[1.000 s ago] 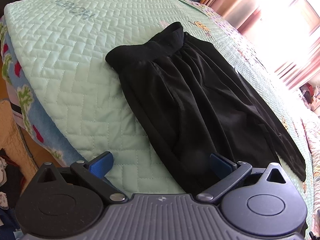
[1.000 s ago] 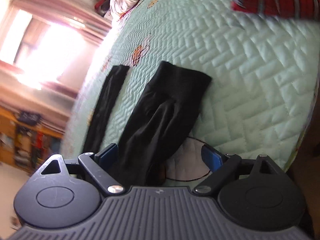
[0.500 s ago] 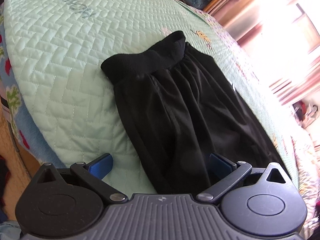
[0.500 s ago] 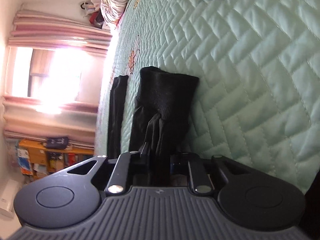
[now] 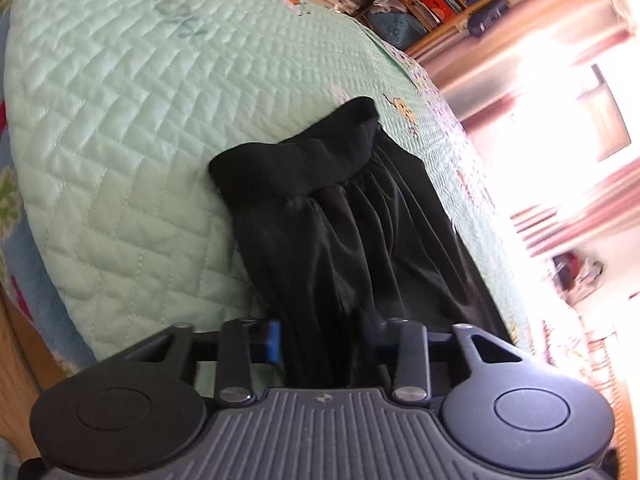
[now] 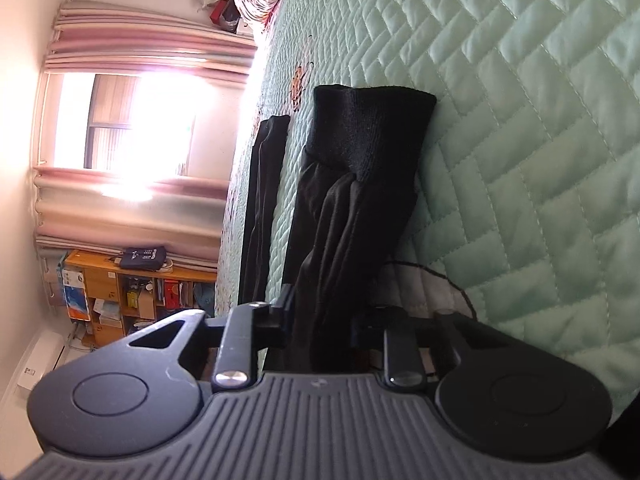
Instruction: Fold clothes
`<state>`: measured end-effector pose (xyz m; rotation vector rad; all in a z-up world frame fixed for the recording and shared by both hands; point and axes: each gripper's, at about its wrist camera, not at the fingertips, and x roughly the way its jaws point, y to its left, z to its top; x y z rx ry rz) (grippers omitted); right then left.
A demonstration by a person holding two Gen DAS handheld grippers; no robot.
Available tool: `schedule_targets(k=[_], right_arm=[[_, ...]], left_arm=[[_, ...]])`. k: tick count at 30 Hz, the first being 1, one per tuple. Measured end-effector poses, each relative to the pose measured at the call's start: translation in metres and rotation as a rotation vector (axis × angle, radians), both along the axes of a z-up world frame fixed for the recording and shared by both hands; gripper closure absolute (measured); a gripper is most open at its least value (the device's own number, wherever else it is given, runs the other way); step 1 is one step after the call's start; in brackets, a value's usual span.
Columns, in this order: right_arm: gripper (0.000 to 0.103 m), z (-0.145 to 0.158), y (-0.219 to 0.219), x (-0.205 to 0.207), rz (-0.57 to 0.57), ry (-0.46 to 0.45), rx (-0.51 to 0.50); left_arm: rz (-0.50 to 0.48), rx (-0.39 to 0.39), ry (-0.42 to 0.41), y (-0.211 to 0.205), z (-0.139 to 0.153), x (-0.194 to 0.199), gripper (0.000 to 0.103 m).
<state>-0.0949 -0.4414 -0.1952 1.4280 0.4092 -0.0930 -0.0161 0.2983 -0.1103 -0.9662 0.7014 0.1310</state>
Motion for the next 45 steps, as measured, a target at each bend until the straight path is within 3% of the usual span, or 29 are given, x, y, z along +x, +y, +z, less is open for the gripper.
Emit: schedule_targets(k=[1,2,4,8,13,17,21,24,30,38,45], right_arm=[[0.086,0.000,-0.001,-0.001,-0.006,0.002,0.000],[0.092,0.001,0.000,-0.002,-0.009,-0.001,-0.004],[0.094,0.006,0.001,-0.003,-0.009,-0.006,-0.027],[0.095,0.020,0.000,-0.004,-0.006,-0.013,-0.067],[0.099,0.051,-0.009,-0.004,-0.013,-0.068,-0.099],[0.099,0.060,-0.014,0.002,-0.005,-0.078,-0.130],[0.099,0.028,-0.009,-0.002,-0.013,0.004,-0.080],[0.096,0.016,-0.004,-0.010,-0.020,0.016,-0.064],[0.099,0.051,-0.010,-0.003,-0.031,-0.061,-0.120],[0.099,0.085,-0.016,0.048,-0.023,-0.039,-0.056],[0.099,0.125,-0.032,0.135,-0.023,0.005,-0.034]], left_arm=[[0.004,-0.017,-0.006,0.001,-0.002,-0.001,0.091],[0.009,-0.020,-0.015,0.001,-0.002,-0.002,0.091],[0.019,-0.009,-0.033,-0.001,-0.001,-0.005,0.096],[0.037,0.024,-0.079,-0.009,0.011,-0.011,0.098],[0.029,0.074,-0.202,-0.012,0.054,-0.016,0.098],[0.017,0.066,-0.126,-0.007,0.044,-0.009,0.098],[0.023,-0.014,-0.044,-0.001,0.007,-0.013,0.097],[0.046,-0.035,-0.075,0.001,0.004,-0.020,0.097],[0.002,0.046,-0.178,-0.006,0.042,-0.006,0.097],[0.015,0.055,-0.259,-0.012,0.083,0.034,0.100],[0.034,0.073,-0.293,-0.013,0.122,0.103,0.100]])
